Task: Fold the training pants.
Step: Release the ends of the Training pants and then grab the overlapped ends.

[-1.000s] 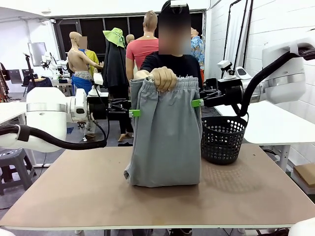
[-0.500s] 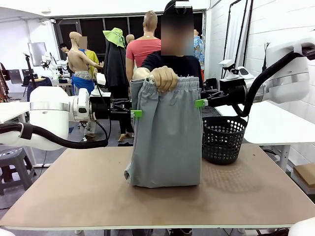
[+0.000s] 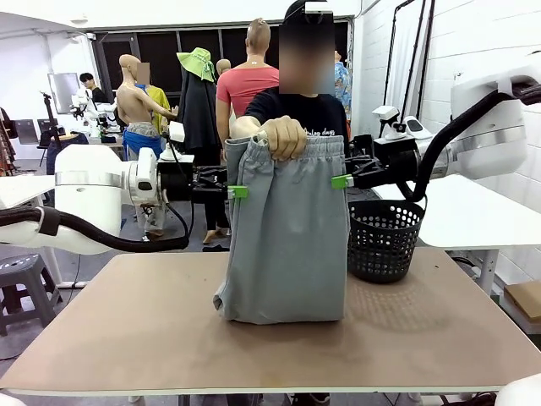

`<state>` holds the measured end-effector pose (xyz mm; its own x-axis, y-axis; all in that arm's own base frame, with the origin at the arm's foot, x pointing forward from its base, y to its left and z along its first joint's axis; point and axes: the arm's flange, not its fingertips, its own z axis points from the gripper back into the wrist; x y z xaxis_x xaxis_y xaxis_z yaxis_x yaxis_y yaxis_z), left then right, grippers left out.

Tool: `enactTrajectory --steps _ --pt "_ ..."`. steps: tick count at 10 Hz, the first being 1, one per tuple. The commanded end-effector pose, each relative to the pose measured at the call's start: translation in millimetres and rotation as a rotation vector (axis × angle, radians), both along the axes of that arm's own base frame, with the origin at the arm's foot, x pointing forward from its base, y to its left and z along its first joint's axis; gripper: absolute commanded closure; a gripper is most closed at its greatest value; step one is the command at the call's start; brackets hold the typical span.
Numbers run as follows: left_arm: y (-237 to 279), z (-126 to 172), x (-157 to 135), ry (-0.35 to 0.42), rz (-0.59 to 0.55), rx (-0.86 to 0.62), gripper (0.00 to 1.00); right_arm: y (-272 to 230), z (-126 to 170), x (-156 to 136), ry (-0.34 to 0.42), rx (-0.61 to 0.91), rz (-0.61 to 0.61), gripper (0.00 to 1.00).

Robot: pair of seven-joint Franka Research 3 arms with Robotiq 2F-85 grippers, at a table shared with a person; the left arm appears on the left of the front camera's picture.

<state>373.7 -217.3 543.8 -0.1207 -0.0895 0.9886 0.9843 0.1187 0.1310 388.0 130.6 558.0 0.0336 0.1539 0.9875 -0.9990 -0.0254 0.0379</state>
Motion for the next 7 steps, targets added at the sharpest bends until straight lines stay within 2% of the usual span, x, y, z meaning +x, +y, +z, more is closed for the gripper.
enactTrajectory --steps 1,3,4,7 --pt "-8.1 6.9 5.0 0.022 -0.004 0.002 0.00 12.9 -7.8 4.7 -0.076 0.067 -0.039 0.00" --pt "-12.0 7.3 10.3 0.046 0.009 0.007 0.00 17.3 -7.5 7.2 -0.107 0.109 -0.041 0.00" --pt "-13.9 6.5 14.3 0.068 0.007 0.017 0.00 20.0 -9.3 9.3 -0.096 0.120 -0.037 0.00" --pt "-23.5 7.9 17.7 0.100 -0.007 0.031 0.00 25.5 -16.1 8.4 0.017 0.114 0.026 0.00"
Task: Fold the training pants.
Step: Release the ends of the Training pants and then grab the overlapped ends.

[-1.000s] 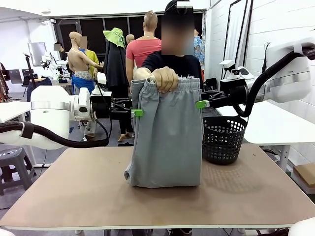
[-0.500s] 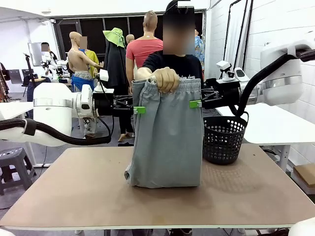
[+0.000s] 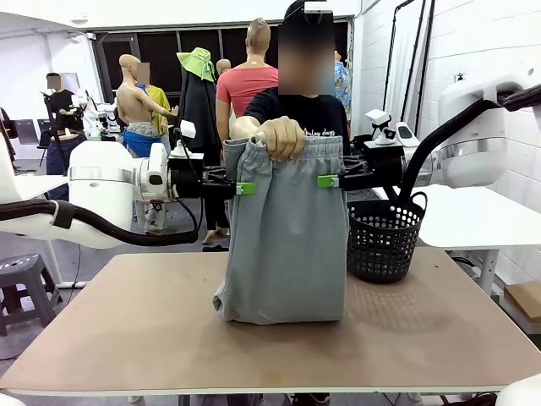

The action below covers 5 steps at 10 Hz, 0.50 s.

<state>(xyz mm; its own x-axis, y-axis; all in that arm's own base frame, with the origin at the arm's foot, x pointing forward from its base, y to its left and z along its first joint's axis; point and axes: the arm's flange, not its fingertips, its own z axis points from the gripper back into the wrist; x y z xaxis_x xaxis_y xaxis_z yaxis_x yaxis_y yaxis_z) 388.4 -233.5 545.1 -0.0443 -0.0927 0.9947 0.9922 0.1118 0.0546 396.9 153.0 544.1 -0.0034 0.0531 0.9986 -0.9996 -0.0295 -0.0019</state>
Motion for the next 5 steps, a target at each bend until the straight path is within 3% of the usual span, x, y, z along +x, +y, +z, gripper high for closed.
enactTrajectory --steps 1,5 --pt "-8.7 6.4 3.7 0.021 -0.008 0.027 0.00 6.0 -3.3 0.2 0.071 -0.004 0.042 0.00" --pt "-18.0 2.6 3.2 0.021 -0.032 0.022 0.00 28.2 -1.6 4.5 0.098 -0.018 0.085 0.00"
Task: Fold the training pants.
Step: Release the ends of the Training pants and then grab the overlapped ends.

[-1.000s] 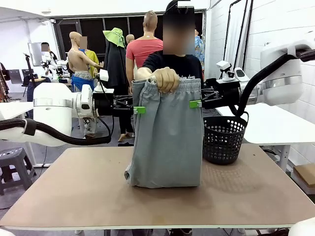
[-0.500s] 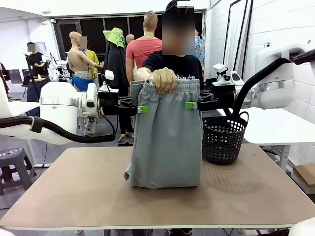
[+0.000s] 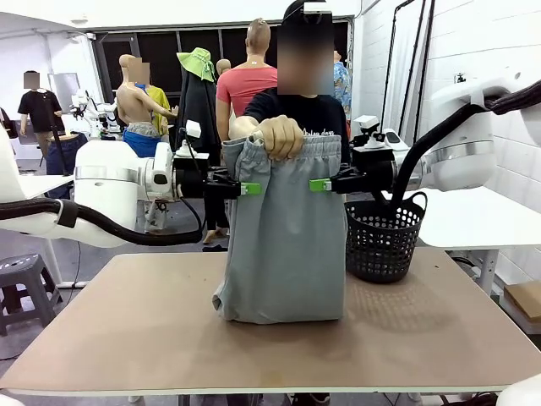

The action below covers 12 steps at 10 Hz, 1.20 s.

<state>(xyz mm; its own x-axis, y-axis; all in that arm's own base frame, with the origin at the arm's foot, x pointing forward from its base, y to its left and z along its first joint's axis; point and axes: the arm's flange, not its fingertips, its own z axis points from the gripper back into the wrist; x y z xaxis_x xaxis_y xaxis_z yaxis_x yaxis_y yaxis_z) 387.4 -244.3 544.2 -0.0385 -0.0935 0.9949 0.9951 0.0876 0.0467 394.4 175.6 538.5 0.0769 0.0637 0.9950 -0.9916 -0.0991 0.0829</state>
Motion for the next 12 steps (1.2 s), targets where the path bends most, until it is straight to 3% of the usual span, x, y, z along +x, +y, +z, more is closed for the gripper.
enactTrajectory --steps 1,5,8,12 --pt "-10.7 3.3 1.9 0.019 -0.004 0.016 0.00 8.5 5.3 6.6 0.011 -0.005 0.014 0.00" --pt "-18.2 12.1 -10.4 0.058 0.058 -0.026 0.00 16.2 6.3 12.6 -0.042 -0.004 -0.061 0.00" --pt "-28.4 9.8 5.1 0.079 0.164 -0.051 0.00 17.7 7.4 17.9 -0.050 -0.001 -0.090 0.00" --pt "-38.6 7.6 18.4 0.069 0.106 -0.038 0.00 15.8 14.8 31.2 -0.037 0.073 -0.060 0.00"
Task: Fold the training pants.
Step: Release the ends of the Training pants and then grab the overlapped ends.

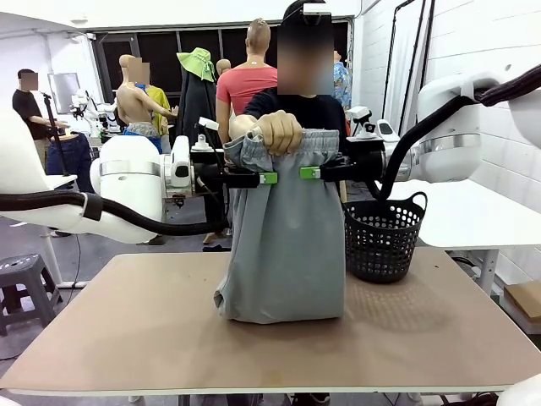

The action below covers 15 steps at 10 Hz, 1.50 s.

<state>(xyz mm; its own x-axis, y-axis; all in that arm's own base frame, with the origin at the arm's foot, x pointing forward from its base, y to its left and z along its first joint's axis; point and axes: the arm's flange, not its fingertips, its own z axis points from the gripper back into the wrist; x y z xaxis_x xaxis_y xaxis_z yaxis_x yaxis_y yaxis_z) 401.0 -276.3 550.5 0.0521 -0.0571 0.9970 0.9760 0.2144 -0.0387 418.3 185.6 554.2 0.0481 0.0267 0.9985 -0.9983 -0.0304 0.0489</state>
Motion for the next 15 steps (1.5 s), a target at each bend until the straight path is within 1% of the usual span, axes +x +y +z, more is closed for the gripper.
enactTrajectory --steps 1,2,3,4,5,7,8,11,15 --pt "-7.3 2.6 2.7 -0.022 -0.062 -0.004 0.00 5.2 -1.6 9.4 0.009 0.034 0.016 0.00" --pt "-6.4 3.5 1.3 -0.027 -0.102 -0.042 0.00 4.8 -3.1 11.2 0.026 0.009 0.017 0.06" --pt "-0.9 4.2 1.4 -0.055 -0.070 -0.055 0.12 2.9 -5.8 14.7 0.044 -0.028 0.014 0.25" --pt "4.6 6.6 -0.2 -0.072 -0.056 -0.070 0.32 -1.0 -6.8 16.9 0.056 -0.038 0.007 0.44" --pt "8.9 7.8 -3.2 -0.067 -0.052 -0.075 0.52 -3.6 -5.5 16.0 0.055 -0.035 0.000 0.63" --pt "18.1 6.5 -6.3 -0.065 -0.007 -0.040 0.92 -9.4 0.2 15.1 0.035 -0.033 -0.008 1.00" --pt "21.0 5.3 -6.1 -0.064 0.015 -0.026 1.00 -11.1 2.1 13.9 0.033 -0.031 -0.003 1.00" --pt "20.2 1.0 -5.7 -0.053 0.027 -0.001 1.00 -13.2 4.3 7.7 0.035 -0.032 0.018 1.00" --pt "26.7 -1.5 -2.3 -0.057 0.020 -0.001 1.00 -16.7 -1.5 9.2 0.028 -0.067 0.038 1.00"
